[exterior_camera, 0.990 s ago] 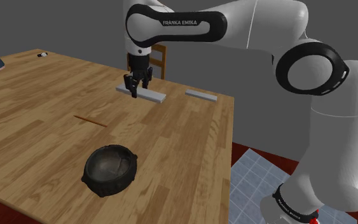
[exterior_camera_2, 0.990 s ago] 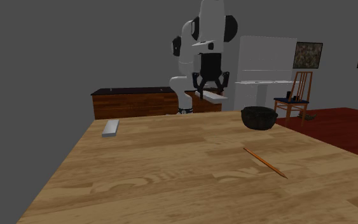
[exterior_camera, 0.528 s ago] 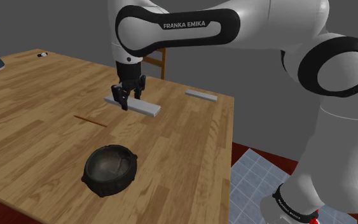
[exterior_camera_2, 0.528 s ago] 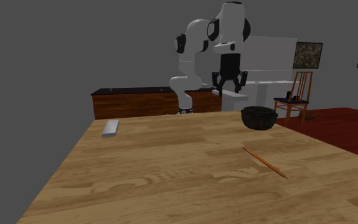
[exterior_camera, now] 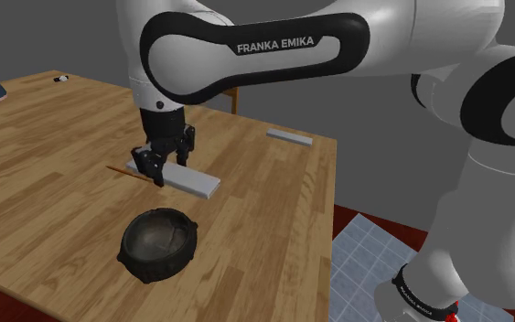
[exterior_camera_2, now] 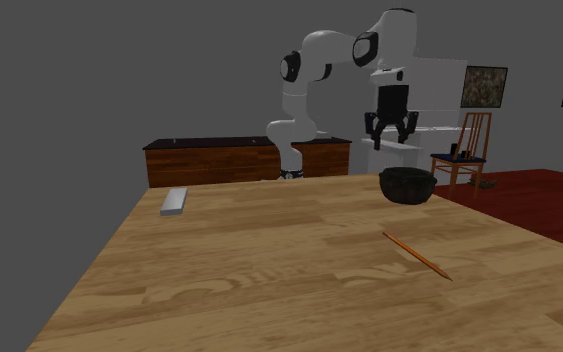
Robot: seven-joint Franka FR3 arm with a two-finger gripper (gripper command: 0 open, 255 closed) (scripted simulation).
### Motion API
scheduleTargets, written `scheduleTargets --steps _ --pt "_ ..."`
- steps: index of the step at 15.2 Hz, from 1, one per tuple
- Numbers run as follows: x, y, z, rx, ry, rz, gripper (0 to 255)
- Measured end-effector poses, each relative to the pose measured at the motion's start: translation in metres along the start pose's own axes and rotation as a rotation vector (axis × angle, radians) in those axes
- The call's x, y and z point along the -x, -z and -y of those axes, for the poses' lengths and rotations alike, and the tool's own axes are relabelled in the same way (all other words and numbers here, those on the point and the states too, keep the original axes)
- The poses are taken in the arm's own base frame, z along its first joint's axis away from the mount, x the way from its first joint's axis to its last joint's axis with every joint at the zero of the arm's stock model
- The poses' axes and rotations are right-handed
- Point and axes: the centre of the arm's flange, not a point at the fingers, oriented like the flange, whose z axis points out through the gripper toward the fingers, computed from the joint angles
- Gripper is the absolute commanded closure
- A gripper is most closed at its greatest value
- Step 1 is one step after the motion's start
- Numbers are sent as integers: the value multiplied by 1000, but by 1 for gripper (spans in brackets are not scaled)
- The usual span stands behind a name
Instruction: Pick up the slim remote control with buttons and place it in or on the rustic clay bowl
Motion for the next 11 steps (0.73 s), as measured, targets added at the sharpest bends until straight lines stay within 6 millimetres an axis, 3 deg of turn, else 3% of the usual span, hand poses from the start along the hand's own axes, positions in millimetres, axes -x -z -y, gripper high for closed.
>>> scheduleTargets --steps 3,7,11 --pt "15 -2 40 0 1 0 255" --pt "31 -4 79 0 0 0 255" --pt "32 -22 85 0 -1 0 255"
